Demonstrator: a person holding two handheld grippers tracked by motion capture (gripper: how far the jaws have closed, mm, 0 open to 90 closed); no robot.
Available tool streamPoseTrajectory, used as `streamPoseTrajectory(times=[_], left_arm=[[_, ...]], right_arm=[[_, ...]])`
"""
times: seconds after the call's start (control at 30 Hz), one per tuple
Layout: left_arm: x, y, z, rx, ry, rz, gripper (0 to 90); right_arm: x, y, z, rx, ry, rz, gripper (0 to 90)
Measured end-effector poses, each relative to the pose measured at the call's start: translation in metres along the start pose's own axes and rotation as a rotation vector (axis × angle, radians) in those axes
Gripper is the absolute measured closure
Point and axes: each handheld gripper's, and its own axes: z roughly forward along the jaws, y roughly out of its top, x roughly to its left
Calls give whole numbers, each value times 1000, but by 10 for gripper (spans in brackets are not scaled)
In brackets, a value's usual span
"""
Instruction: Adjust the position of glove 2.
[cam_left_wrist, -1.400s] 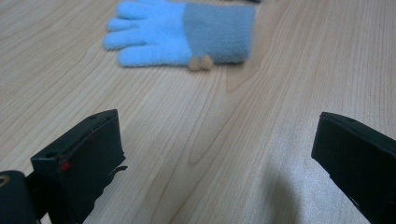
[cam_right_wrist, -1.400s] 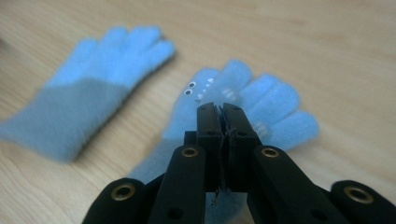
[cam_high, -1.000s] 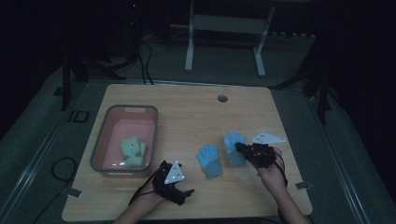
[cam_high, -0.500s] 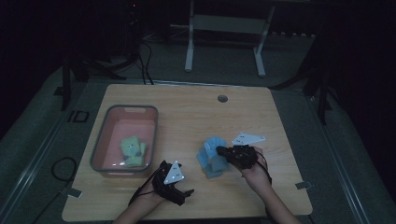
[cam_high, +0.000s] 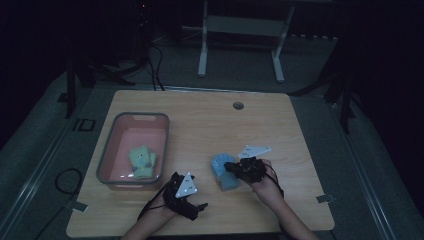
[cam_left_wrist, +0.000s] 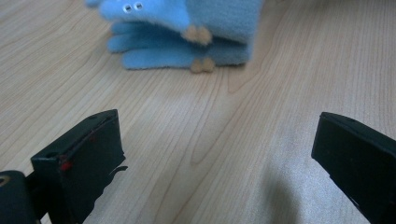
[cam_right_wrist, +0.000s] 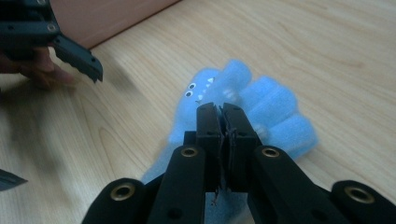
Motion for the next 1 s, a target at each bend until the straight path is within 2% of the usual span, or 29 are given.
streamPoseTrajectory(times=[0.27,0.57,0.67,0.73,0.77,0.8,0.93,1.0], left_arm=[[0,0,0,3,-1,-3,23],[1,0,0,1,5,-9,23],[1,0,-1,-28,-7,-22,23],[1,0,-1,-28,-7,-22,23],[1,2,-2,-56,-16,-36,23],[1,3,-2,-60,-17,-38,23],[0,4,-3,-64,-18,-47,25],[-1,7,-3,-39,-41,-59,35]], right_arm=[[-3,-6,8,31,8,0,861],[-9,-15,20,57,22,27,847],[-9,-18,26,70,18,29,843],[-9,-19,27,68,17,26,843],[-7,-20,28,64,7,24,839],[-6,-19,28,63,5,17,834],[-4,-16,24,58,-2,6,805],[-4,-14,19,39,-2,5,720]])
